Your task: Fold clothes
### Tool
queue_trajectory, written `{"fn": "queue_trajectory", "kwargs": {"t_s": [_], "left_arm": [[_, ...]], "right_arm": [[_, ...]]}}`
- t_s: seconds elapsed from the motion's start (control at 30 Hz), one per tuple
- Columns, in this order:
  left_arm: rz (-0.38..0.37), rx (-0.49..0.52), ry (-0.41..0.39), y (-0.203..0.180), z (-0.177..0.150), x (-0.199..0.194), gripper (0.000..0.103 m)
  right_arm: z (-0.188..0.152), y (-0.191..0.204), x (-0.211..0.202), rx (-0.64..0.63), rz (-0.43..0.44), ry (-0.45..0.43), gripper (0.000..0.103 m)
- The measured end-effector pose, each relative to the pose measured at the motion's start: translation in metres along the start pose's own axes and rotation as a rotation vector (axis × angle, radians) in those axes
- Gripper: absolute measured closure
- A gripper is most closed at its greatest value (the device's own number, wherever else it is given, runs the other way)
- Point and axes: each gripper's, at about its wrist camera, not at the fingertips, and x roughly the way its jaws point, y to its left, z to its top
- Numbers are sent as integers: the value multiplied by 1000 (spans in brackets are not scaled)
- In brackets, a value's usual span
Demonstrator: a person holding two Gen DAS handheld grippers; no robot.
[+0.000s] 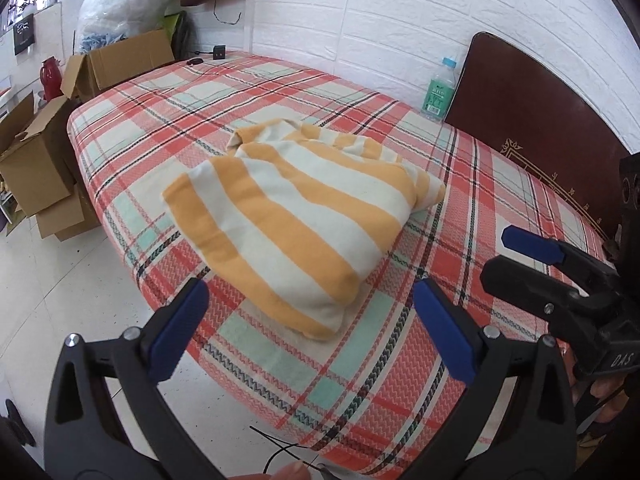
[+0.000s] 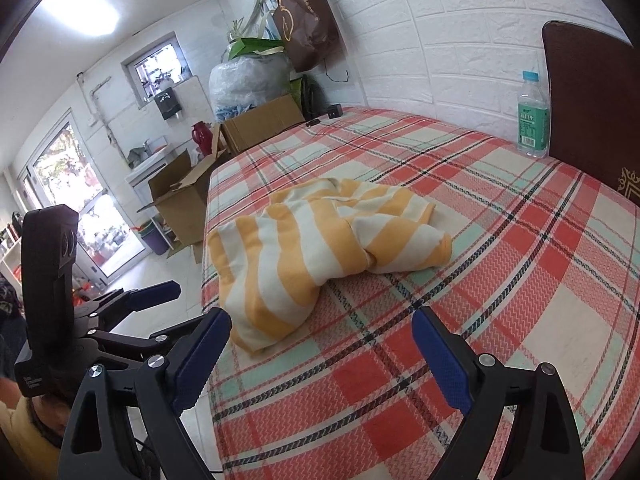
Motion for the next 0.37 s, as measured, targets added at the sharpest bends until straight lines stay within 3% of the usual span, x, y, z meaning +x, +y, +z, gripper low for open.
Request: {"fn": "queue_trajectory", "kwargs": {"t_s": [0.27,0.37], "left_arm": [[21,17,-70,-6,1,-11,1],[12,20,-57,-7,1,-11,1]], "right_arm": [[-1,-3,0,21,12,3,8],[-1,-4,-2,31,7,-2,8]]}}
